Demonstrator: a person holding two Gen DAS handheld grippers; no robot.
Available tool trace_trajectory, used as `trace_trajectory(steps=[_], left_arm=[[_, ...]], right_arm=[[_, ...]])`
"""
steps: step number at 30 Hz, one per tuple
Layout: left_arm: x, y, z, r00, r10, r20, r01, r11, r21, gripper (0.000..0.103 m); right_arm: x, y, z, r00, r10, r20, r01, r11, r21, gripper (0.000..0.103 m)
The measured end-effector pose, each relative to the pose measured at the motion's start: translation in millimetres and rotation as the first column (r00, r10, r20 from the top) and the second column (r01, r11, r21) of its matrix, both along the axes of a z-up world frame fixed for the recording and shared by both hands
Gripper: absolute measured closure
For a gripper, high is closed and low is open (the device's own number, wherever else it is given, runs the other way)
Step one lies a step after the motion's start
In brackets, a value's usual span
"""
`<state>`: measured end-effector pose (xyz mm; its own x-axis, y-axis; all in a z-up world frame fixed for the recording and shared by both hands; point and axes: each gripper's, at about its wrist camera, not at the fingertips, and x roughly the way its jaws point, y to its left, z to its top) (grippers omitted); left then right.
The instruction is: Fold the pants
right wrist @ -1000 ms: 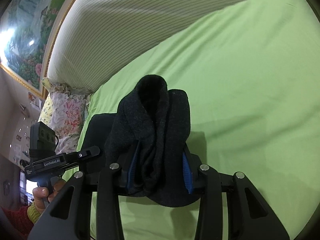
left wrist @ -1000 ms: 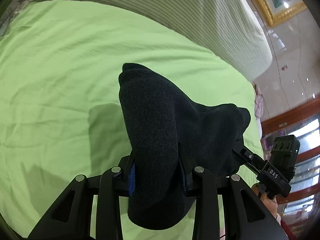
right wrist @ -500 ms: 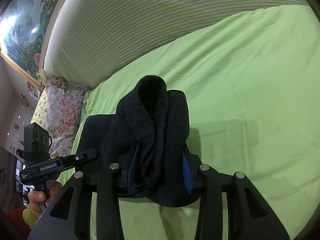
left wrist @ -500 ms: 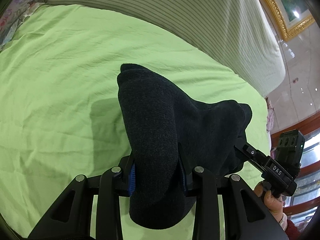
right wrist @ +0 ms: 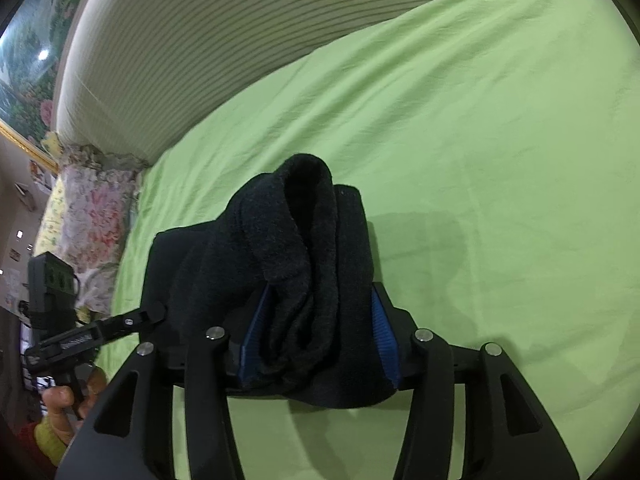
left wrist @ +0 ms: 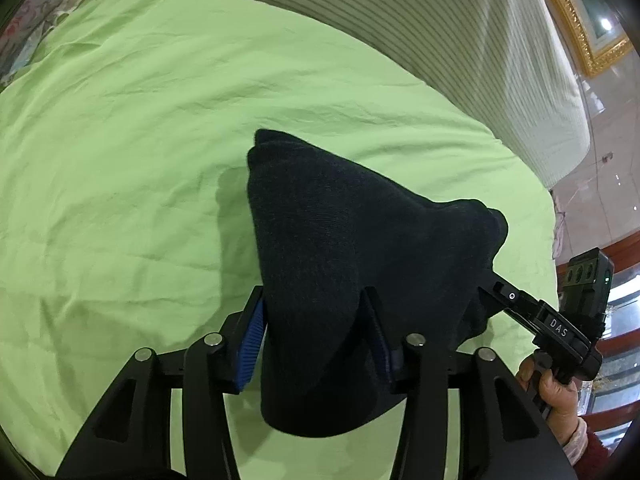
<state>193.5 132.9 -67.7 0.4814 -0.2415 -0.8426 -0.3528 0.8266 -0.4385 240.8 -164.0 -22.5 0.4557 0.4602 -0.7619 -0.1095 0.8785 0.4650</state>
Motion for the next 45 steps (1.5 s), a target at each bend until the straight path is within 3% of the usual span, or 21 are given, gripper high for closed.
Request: trace_trajectory(steps=[15,33,42,45], left_arm=[[-14,-6,3,1.000,0.008,-0.022,-0.007,0.999,0.042,0.030],[-40,-28,13,0.999,0.029,-0.027,-0.026,0.993,0.114,0.022],[-61,-62,29,0.997,0.033,0.066,-0.051,0.954,0.297,0.022],[-65,-71,30,0.997,0.029,0.077,-0.052,0.945,0.322,0.021]], right_arm=[[-11,-3,8,0.999,0.002,0.043,0.002,0.996,-0.091,0.042],[-45,17,28,0.986,0.075,0.150,-0.057,0.991,-0.123,0.029],[-73,40,33,0.944,0.216,0.250,-0.156,0.959,-0.239,0.025],[-83,49,31,0.926,0.257,0.277,-0.173,0.940,-0.295,0.023]])
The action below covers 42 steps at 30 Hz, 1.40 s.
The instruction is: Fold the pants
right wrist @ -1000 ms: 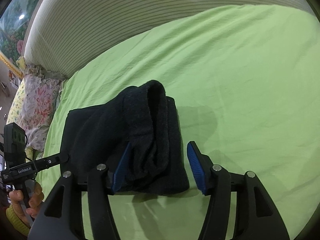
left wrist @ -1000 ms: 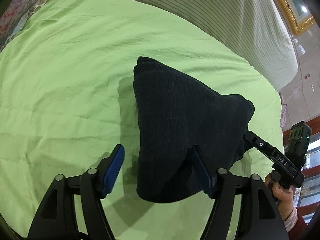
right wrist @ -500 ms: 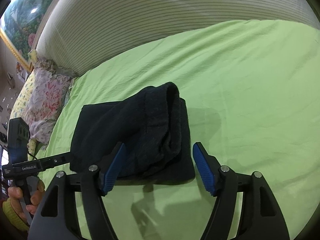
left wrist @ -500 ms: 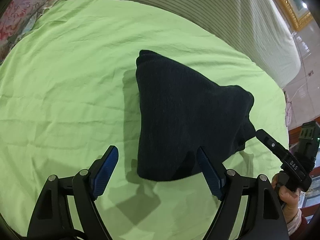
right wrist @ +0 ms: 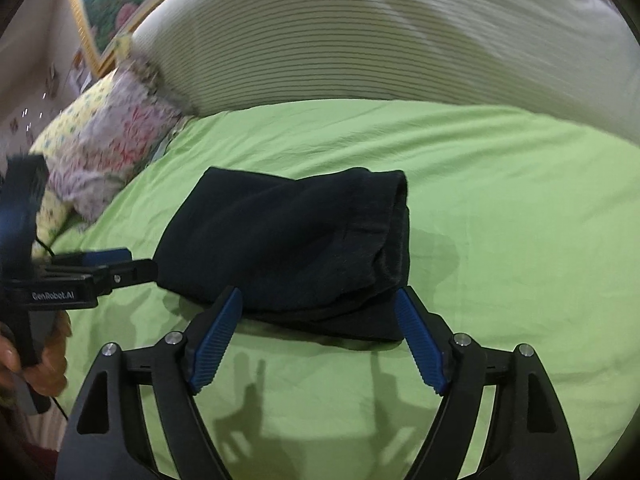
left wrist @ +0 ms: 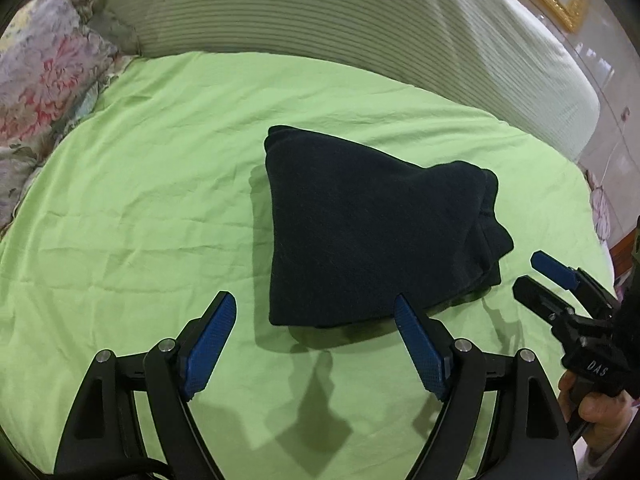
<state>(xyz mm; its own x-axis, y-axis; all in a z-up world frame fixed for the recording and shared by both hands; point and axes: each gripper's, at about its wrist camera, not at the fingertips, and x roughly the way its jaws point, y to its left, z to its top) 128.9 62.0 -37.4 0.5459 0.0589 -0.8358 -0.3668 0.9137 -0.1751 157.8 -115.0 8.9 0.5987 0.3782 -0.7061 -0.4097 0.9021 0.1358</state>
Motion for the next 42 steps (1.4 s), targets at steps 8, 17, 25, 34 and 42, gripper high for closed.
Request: trace_trajectory(steps=[8,17,25,34,42], left_arm=[[-15,-13,3,0.998,0.009,0.059,-0.012,0.999,0.048,0.017],[-18,-16,-4,0.998,0.033,0.051,-0.037,0.995,0.088,0.013],[-20,-23,-9,0.998,0.037,0.047,-0.044,0.987,0.155,0.012],[-19,-25,-13,0.998,0.038,0.046,-0.045,0.981,0.186,0.011],[-17,-25,-18,0.999,0.035,0.036,-0.041,0.979,0.201,0.010]], right_arm=[[-10,0,-4,0.998,-0.018,0.063,0.019,1.000,-0.017,0.019],[-16,4,-12,0.998,-0.015,0.064,0.017,1.000,-0.017,0.017],[-16,6,-17,0.998,-0.020,0.058,0.021,1.000,-0.015,0.017],[-16,10,-22,0.995,-0.030,0.090,0.031,0.999,-0.010,0.015],[-14,8,-27,0.996,-0.045,0.082,0.045,0.999,-0.006,0.015]])
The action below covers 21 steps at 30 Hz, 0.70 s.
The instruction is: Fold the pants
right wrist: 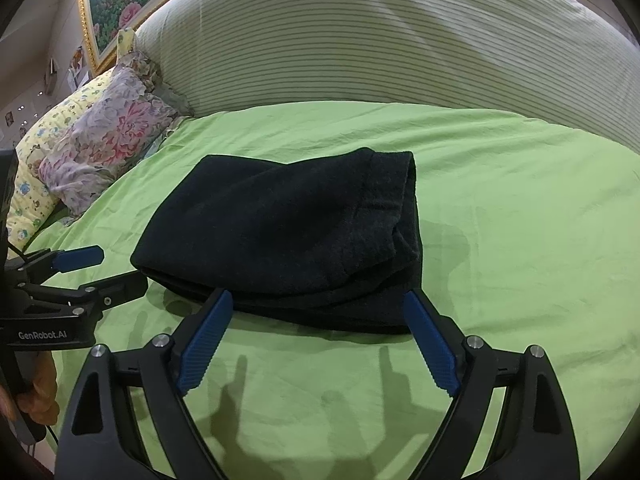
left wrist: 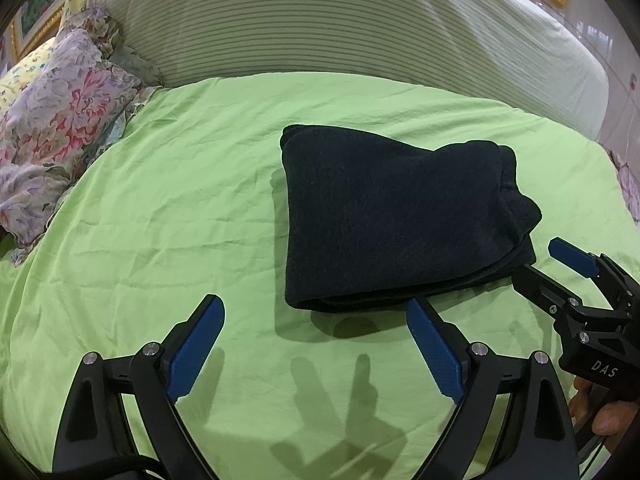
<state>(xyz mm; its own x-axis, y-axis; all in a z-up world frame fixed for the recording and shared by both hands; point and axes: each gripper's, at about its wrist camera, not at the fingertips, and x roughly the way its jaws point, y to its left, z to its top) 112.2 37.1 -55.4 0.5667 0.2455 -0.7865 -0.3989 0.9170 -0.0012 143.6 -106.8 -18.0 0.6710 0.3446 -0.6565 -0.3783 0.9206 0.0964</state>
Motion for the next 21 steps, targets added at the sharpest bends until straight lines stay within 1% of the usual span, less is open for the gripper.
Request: trace_trajectory(steps=[6,12,21], left_arm=[[0.2,1.4,-1.5,1.000,0.007,0.000,-0.007,1.000,0.010,0.009],[0.4,3.2,-2.1,1.000,0.016,-0.002,-0.016,1.000,0.017,0.008],[-0.5,0.1,0.1,1.000,0.005,0.005,-0.005,1.000,0.021,0.008]], right_arm=[[-0.9,-0.1,-2.0,1.000,-0.001,0.003,0.001,1.000,0.000,0.015],[-5.3,5.2,-3.4,1.000,0.028,0.014,-0.028,1.000,-0.007,0.015],[-4.9,8.6,-4.8,0.999,0.036,0.008,-0.036,0.999,-0.015,0.015]])
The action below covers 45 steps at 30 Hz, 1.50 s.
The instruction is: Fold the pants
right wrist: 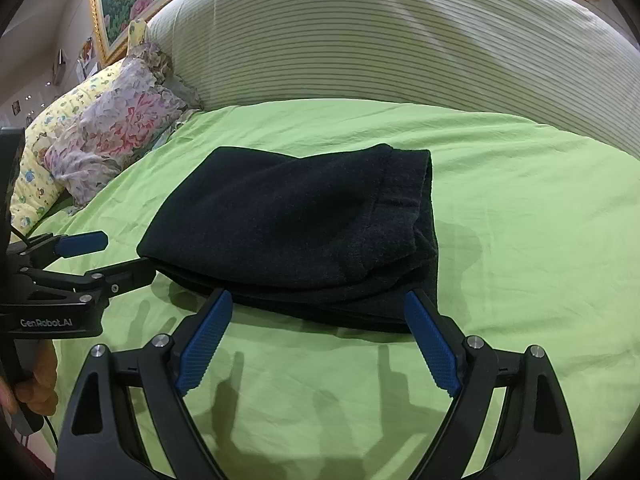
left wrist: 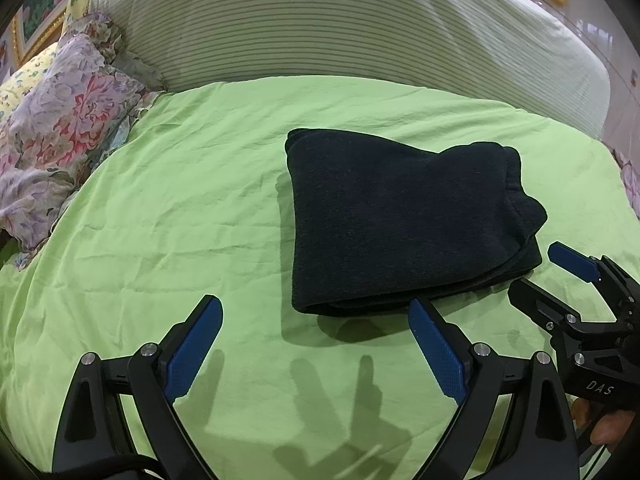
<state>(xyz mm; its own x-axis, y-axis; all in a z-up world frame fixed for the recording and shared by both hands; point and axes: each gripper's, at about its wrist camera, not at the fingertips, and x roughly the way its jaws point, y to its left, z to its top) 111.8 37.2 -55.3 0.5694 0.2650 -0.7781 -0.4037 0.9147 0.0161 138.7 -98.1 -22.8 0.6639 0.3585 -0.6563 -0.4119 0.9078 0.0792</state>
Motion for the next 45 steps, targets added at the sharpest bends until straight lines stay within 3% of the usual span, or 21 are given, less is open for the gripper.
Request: trace_trajectory(steps=[45], left_arm=[[-0.8,-1.6,8.9,1.000,-0.001,0.020,0.001,1.000,-0.004,0.008]], right_arm=[[6.2,-6.5,9.6,1.000,-0.002,0.021,0.002,1.000,0.002,0.015]])
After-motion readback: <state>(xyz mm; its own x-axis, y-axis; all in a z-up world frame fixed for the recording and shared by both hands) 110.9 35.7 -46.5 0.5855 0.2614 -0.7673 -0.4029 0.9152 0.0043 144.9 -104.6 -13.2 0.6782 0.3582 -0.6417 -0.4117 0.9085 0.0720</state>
